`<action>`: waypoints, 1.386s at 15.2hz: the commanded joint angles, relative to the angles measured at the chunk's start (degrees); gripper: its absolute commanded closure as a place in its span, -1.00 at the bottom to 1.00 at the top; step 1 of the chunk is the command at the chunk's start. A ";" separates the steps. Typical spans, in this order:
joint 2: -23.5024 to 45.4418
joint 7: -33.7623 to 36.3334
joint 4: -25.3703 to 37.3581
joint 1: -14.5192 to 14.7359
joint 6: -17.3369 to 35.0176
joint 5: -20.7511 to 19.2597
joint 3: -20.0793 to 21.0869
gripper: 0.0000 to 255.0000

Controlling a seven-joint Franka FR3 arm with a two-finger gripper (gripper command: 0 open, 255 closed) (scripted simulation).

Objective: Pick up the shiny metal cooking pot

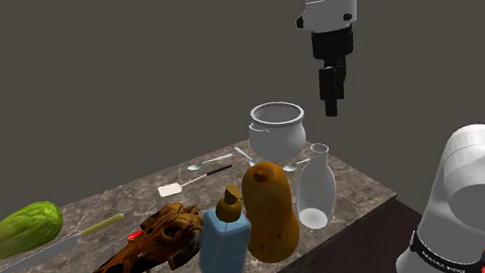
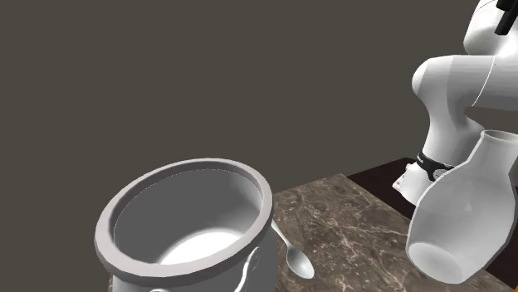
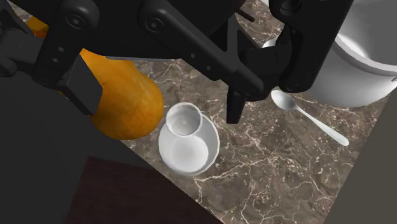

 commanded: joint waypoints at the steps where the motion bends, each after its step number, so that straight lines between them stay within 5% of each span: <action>1: 0.00 0.00 0.00 0.00 0.00 0.00 0.00 -1.00; 11: 16.36 -6.97 2.08 -2.59 14.95 -4.93 -6.15 -1.00; 21: 36.25 -13.58 11.78 -4.62 26.03 -6.00 -11.02 -1.00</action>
